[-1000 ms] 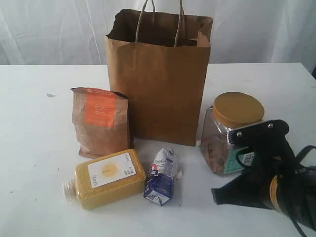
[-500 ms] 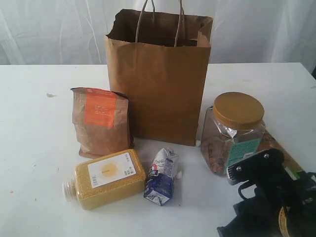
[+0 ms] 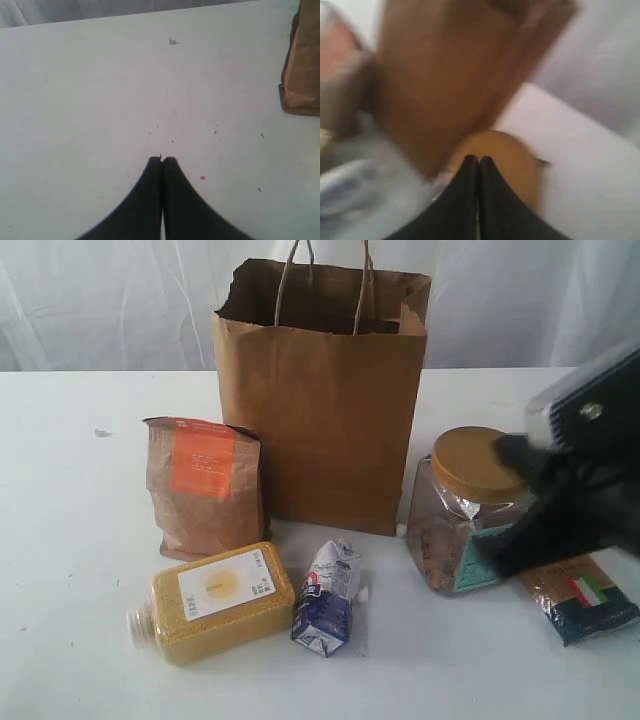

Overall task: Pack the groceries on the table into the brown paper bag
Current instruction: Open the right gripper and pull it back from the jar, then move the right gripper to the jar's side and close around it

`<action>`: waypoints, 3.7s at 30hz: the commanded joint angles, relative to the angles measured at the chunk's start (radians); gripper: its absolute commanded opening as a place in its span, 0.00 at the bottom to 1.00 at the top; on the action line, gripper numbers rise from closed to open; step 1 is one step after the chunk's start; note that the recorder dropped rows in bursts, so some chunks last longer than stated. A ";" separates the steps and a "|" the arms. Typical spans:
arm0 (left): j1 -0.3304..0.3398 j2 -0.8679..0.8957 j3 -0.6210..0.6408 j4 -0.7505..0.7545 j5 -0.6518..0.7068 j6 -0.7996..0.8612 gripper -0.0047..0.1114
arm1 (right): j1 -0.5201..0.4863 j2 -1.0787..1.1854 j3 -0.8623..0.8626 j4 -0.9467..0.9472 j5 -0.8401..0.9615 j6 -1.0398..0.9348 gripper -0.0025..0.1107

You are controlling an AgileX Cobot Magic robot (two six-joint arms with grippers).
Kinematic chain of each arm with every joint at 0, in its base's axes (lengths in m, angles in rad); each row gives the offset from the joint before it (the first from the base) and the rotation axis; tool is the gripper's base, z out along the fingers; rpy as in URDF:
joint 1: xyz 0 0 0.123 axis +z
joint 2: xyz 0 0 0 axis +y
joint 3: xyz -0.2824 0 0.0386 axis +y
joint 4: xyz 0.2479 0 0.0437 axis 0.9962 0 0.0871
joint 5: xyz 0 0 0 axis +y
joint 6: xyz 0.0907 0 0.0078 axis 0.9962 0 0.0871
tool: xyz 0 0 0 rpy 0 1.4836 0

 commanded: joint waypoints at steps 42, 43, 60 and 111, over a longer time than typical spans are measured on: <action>-0.005 -0.004 0.001 0.000 -0.002 0.003 0.04 | -0.115 0.126 0.213 0.885 -0.418 -0.632 0.85; -0.005 -0.004 0.001 0.000 -0.002 0.003 0.04 | -0.115 0.126 0.202 0.885 -0.417 -0.632 0.84; -0.005 -0.004 0.001 0.000 -0.002 0.003 0.04 | -0.115 0.104 0.147 0.881 -0.347 -0.659 0.81; -0.005 -0.004 0.001 0.000 -0.002 0.003 0.04 | -0.162 0.732 0.329 1.815 -1.427 -1.495 0.81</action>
